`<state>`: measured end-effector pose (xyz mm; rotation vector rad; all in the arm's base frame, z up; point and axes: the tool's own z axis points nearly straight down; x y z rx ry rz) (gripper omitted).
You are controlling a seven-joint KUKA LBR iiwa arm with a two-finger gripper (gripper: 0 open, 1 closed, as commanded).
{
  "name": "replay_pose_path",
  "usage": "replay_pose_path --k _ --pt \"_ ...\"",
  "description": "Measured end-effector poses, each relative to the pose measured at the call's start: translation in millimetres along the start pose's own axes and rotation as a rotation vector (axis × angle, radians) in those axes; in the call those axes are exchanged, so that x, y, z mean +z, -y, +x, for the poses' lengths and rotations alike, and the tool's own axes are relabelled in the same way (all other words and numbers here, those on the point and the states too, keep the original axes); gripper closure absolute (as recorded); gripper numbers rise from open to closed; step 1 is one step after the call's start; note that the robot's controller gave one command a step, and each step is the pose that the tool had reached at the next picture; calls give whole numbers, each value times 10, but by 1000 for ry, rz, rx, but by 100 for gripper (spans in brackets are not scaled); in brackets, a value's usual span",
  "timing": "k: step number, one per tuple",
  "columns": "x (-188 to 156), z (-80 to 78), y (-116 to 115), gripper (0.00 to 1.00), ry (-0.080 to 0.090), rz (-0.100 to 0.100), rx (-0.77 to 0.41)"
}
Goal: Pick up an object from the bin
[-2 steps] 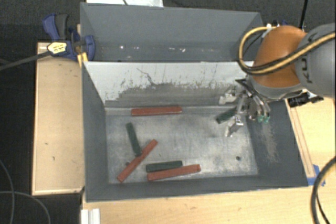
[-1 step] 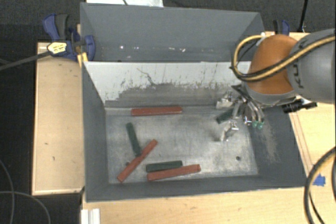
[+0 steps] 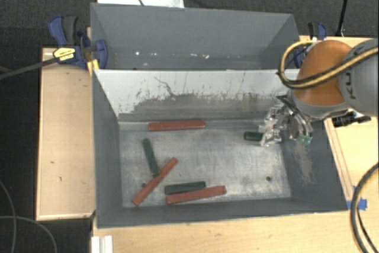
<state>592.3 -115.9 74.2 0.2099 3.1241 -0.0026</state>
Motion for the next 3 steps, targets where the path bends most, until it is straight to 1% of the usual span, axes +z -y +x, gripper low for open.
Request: replay_pose_path --k 2,3 --pt "-21 16 -6 100 -3 0 -2" --pt "-527 25 -58 100 -2 -1 -80"
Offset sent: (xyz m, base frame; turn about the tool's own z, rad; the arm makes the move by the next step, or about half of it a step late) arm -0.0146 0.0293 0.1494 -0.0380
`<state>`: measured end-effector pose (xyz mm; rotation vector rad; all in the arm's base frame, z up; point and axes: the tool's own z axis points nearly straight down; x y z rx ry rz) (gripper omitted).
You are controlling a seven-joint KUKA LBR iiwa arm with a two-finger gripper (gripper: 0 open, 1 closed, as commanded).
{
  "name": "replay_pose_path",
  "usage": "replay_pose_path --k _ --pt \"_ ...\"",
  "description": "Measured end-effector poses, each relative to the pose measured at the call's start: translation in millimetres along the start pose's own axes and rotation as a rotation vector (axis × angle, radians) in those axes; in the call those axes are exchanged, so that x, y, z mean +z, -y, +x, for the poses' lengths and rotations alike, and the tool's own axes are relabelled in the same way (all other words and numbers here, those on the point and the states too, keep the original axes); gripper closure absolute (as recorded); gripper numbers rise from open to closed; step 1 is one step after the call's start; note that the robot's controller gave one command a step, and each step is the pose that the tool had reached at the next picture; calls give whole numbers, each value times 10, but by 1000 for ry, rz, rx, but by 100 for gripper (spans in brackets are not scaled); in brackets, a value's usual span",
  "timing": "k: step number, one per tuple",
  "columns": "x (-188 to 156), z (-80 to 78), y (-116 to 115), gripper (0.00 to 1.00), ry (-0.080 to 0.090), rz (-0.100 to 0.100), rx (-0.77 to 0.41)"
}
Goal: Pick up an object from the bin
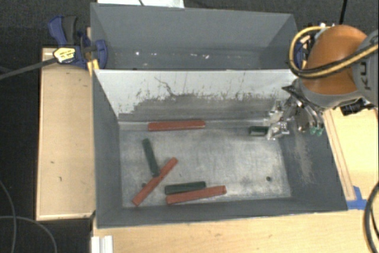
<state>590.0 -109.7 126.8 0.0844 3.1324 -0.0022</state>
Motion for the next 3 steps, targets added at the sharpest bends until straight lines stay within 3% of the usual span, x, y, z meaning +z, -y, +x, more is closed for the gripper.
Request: replay_pose_path --k 1,2,3 --pt "-528 14 -144 100 -10 -3 -167" --pt "-676 8 -164 100 -7 -3 -183" --pt "-976 125 134 100 -1 -1 -153"
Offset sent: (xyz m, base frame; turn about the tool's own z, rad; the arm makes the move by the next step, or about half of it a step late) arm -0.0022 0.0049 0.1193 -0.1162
